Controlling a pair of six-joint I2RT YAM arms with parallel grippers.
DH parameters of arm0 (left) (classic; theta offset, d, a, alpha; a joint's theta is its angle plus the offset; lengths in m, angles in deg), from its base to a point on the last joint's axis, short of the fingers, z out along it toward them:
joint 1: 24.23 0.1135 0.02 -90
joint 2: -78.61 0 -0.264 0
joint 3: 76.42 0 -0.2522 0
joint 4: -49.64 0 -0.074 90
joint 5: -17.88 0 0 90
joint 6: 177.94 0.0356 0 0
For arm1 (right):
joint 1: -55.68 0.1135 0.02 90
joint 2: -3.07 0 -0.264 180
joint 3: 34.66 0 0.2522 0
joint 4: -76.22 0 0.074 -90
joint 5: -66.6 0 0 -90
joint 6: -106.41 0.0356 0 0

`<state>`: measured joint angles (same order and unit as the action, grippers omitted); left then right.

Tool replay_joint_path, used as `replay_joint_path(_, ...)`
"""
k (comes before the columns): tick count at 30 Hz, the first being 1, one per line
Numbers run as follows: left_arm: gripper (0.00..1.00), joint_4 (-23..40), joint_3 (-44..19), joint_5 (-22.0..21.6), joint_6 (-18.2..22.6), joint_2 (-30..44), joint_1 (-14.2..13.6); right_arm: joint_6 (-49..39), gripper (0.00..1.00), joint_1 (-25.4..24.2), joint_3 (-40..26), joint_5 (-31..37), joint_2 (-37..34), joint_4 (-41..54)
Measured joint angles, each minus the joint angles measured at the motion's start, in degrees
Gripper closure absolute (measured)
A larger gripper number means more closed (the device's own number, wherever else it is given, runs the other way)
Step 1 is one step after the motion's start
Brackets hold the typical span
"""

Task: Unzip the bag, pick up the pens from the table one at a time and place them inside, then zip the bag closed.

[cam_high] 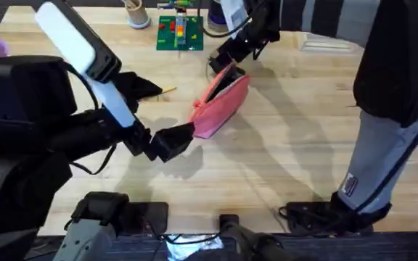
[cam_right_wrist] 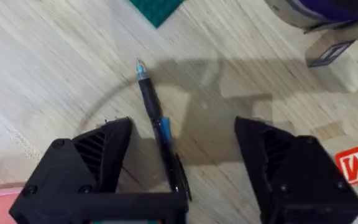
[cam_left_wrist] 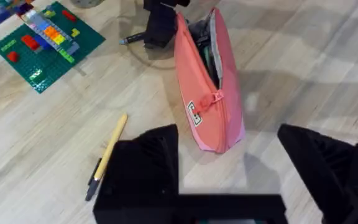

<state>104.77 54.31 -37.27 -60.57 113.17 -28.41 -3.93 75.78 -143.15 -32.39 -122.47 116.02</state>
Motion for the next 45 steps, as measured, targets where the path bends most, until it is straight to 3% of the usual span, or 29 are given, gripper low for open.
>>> replay_joint_path(10, 0.007, 0.0, 0.0, 0.0, 0.0, 0.0, 0.0, -0.4, 0.038, 0.1, -0.3, 0.5, 0.0, 1.1)
replay_joint_path(16, 0.007, 0.0, 0.0, 0.0, 0.0, 0.0, 0.0, -0.7, 0.356, 0.1, -0.4, 0.9, 0.0, 1.2)
replay_joint_path(21, 0.007, 0.0, 0.0, 0.0, 0.0, 0.0, 0.0, -1.7, 0.537, 0.1, -0.4, 1.3, 0.0, 1.3)
replay_joint_path(26, 0.008, 0.0, 0.0, 0.0, 0.0, 0.0, 0.0, -3.5, 0.863, 0.1, -0.5, 1.8, 0.0, 1.1)
replay_joint_path(30, 0.007, 0.0, 0.0, 0.0, 0.0, 0.0, 0.0, -4.0, 0.957, 0.1, -0.6, 2.1, 0.0, 0.8)
replay_joint_path(45, 0.008, 0.0, 0.0, 0.0, 0.0, 0.0, 0.0, -11.1, 0.972, 0.2, -0.8, 2.2, 0.2, 1.4)
